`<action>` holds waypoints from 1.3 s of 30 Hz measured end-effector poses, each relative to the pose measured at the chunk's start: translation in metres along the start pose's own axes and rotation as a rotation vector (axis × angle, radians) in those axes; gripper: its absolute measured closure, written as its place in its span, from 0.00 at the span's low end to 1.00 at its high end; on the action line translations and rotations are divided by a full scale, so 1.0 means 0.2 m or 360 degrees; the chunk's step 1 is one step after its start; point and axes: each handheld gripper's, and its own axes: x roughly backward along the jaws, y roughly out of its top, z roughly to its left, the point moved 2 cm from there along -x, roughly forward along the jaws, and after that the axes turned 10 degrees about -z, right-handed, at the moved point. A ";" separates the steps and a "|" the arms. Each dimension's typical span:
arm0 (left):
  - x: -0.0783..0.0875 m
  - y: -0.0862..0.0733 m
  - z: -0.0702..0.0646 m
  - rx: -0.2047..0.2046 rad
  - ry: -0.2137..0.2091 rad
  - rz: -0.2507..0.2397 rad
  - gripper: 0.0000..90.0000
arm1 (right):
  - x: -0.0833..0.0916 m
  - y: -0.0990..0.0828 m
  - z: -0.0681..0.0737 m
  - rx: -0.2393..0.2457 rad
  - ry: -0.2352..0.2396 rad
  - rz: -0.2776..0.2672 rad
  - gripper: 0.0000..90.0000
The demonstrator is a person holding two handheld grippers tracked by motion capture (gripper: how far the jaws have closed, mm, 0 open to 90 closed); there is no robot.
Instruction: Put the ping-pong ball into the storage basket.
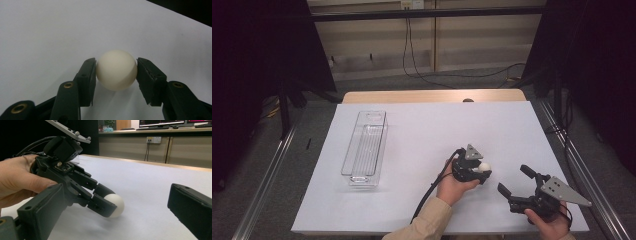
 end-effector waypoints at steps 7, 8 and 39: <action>0.04 0.00 0.01 0.0017 0.0013 0.0001 0.57 | 0.00 0.00 0.00 -0.0001 0.0005 0.0000 0.01; 0.04 0.00 0.02 0.0011 0.0024 0.0001 0.57 | 0.00 0.00 0.00 0.0004 0.0005 -0.0002 0.01; 0.21 0.00 0.10 0.0092 0.0038 -0.0053 0.57 | -0.01 -0.01 0.00 0.0016 0.0016 0.0013 0.01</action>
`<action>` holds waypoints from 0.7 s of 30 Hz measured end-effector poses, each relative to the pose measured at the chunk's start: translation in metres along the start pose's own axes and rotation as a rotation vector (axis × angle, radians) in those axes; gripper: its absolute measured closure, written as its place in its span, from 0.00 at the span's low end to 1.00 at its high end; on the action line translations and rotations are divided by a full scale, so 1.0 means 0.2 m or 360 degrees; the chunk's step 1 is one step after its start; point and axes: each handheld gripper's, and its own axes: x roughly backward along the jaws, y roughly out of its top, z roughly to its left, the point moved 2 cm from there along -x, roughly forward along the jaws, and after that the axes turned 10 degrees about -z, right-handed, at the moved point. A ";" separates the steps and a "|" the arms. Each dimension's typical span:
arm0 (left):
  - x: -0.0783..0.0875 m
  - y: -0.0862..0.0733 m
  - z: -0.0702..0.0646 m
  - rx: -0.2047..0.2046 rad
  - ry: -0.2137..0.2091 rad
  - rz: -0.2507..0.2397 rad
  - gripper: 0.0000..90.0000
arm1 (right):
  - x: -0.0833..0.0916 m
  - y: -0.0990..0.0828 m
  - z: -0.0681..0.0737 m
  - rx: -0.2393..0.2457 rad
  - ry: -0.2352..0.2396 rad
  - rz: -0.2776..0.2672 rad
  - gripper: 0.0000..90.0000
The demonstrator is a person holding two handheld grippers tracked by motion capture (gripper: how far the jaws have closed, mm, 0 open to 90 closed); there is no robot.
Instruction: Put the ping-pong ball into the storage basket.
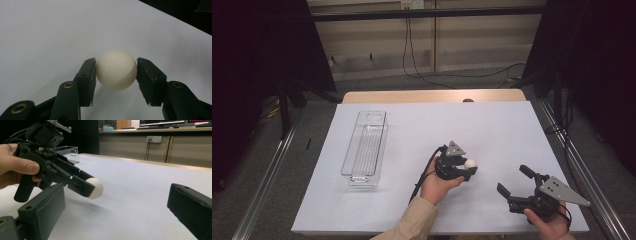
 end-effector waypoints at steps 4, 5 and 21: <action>0.02 0.00 0.01 0.0004 0.0023 0.0008 0.57 | 0.00 0.00 0.00 0.0008 0.0002 0.0003 0.01; 0.02 0.00 0.02 0.0006 0.0017 0.0010 0.57 | 0.00 0.00 0.00 0.0007 -0.0001 0.0002 0.01; 0.09 -0.01 0.05 0.0026 0.0058 0.0010 0.57 | 0.00 0.00 0.00 0.0001 0.0001 0.0008 0.01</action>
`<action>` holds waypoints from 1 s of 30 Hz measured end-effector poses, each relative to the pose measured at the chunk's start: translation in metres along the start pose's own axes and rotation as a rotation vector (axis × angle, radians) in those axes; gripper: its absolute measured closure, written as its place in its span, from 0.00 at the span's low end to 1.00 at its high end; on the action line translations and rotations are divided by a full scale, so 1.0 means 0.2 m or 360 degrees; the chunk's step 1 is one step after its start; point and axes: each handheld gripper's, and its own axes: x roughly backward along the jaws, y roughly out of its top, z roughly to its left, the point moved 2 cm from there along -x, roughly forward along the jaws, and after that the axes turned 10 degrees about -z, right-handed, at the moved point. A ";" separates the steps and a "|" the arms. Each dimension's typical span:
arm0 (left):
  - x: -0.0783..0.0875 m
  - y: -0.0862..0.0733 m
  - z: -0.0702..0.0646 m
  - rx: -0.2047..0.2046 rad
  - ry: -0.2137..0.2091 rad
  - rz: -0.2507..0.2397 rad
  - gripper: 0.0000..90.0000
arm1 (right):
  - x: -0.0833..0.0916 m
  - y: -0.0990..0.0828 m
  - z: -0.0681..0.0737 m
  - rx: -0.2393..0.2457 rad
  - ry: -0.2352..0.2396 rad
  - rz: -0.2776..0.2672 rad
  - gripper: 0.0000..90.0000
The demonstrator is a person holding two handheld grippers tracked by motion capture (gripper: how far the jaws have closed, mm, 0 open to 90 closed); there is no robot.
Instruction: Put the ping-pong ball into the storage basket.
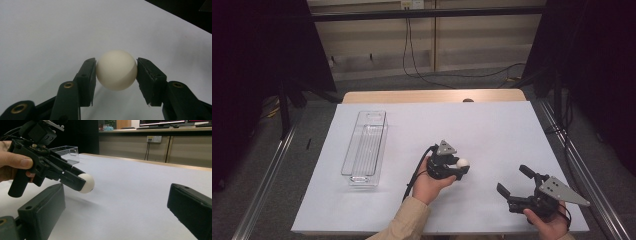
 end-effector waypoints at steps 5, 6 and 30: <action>0.02 0.00 0.02 0.0007 -0.0009 -0.0018 0.57 | 0.00 0.00 0.00 0.0006 -0.0003 -0.0004 0.01; 0.03 0.00 0.02 0.0011 -0.0002 -0.0012 0.57 | 0.00 0.00 0.00 0.0006 -0.0003 -0.0004 0.01; 0.10 -0.01 0.08 0.0042 0.0051 -0.0012 0.57 | 0.00 0.00 0.00 0.0000 -0.0010 -0.0006 0.01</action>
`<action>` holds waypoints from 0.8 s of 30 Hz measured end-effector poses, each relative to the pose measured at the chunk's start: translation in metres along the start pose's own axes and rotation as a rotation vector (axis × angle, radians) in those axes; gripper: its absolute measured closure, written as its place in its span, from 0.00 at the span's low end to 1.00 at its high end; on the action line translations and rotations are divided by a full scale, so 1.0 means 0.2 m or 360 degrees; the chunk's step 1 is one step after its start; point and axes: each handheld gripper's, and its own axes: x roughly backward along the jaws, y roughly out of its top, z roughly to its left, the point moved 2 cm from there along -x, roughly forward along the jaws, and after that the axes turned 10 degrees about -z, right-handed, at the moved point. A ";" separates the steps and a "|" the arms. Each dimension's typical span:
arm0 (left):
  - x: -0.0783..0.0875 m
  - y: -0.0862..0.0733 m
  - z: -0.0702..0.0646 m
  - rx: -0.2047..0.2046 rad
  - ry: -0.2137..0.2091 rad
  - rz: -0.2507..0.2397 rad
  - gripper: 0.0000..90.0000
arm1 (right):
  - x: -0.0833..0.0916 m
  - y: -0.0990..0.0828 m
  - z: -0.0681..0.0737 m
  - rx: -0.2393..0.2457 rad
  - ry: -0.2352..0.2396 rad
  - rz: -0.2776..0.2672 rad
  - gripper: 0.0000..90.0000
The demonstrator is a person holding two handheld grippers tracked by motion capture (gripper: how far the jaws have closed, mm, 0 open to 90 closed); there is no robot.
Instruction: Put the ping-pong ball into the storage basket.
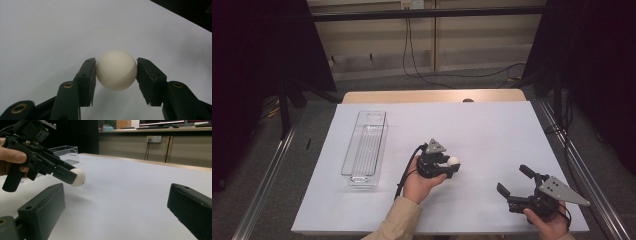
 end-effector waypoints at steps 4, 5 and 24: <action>0.01 0.00 0.01 -0.0001 0.0007 0.0000 0.57 | 0.00 0.00 0.00 0.0003 0.0005 0.0007 0.01; 0.01 0.00 0.01 -0.0003 0.0007 0.0002 0.57 | 0.00 0.00 0.00 0.0004 0.0004 0.0006 0.01; 0.05 0.00 0.04 0.0004 0.0035 0.0011 0.57 | 0.00 0.00 0.00 0.0013 0.0003 0.0008 0.01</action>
